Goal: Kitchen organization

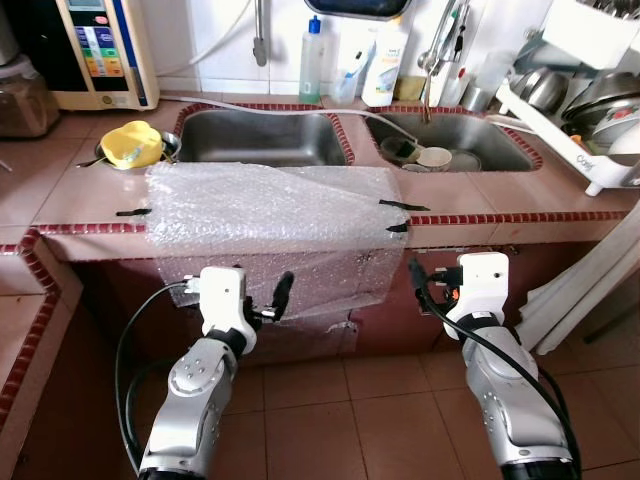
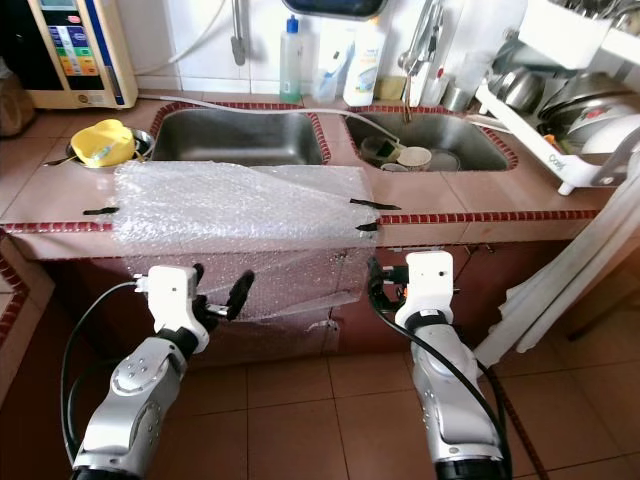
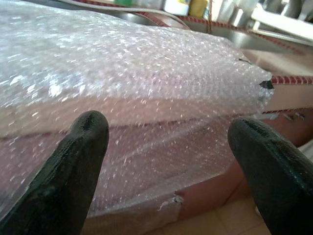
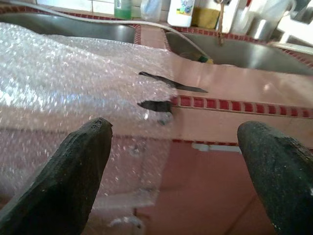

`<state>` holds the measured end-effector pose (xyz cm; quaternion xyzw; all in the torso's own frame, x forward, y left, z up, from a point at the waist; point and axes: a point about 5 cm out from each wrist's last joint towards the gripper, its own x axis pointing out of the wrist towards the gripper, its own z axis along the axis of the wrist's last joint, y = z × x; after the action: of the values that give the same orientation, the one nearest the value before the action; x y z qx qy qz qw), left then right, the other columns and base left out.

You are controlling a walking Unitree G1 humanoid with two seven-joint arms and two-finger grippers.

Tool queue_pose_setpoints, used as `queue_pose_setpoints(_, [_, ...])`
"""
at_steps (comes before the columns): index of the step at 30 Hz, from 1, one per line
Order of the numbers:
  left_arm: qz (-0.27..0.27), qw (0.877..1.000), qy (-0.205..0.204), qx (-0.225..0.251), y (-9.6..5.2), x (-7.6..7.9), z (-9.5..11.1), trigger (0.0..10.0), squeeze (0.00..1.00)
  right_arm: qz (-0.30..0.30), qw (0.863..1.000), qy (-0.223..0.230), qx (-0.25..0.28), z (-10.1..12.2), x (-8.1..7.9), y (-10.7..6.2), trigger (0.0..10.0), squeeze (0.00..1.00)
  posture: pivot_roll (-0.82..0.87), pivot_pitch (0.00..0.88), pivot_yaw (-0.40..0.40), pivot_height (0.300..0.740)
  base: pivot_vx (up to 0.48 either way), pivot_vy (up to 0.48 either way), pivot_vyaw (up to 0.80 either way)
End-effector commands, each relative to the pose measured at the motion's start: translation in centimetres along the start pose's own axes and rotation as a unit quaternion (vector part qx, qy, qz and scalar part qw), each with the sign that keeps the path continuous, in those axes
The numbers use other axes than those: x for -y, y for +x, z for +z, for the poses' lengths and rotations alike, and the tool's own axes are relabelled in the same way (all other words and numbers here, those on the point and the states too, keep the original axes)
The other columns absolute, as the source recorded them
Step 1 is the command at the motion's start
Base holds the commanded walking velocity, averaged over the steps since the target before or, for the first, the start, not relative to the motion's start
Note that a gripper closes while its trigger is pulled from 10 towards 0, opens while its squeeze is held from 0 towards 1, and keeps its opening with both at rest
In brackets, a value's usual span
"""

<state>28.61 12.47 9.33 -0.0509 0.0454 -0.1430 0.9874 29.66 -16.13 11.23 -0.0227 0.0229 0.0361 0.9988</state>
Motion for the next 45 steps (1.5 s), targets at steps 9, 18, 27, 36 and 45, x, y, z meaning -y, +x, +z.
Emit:
queue_pose_setpoints(9, [0.013, 1.000, 0.012, 0.002, 0.2, -1.1, 1.1, 10.0, 0.00, -0.017, 1.000, 0.015, -0.002, -0.1, -0.1, 0.4, 10.0, 0.00, -0.05, 0.013, -0.010, 0.740, 0.070, 0.000, 0.00])
queue_pose_setpoints(18, [0.066, 0.997, 0.040, 0.017, 0.5, -2.2, 2.0, 10.0, 0.00, 0.014, 0.999, 0.026, 0.017, 0.9, -1.3, 1.5, 10.0, 0.00, 0.01, 0.000, -0.021, 0.740, 0.000, 0.000, 0.00])
queue_pose_setpoints(27, [0.103, 0.994, 0.023, 0.020, 0.6, -3.8, 2.3, 10.0, 0.00, 0.013, 0.999, 0.041, 0.029, 1.3, -2.6, 2.7, 10.0, 0.00, 0.02, 0.000, -0.012, 0.740, 0.000, 0.000, 0.00])
queue_pose_setpoints(36, [0.070, 0.997, 0.023, 0.031, 1.1, -2.0, 2.5, 10.0, 0.00, 0.014, 0.999, 0.037, 0.029, 1.0, -2.4, 2.5, 10.0, 0.00, 0.01, 0.000, -0.031, 0.740, 0.056, 0.000, 0.00])
queue_pose_setpoints(45, [0.061, 0.998, 0.011, 0.032, 1.1, -1.1, 2.1, 10.0, 0.00, 0.027, 0.999, 0.018, 0.032, 1.2, -2.3, 2.5, 10.0, 0.00, 0.00, 0.000, -0.051, 0.740, 0.290, 0.000, 0.00])
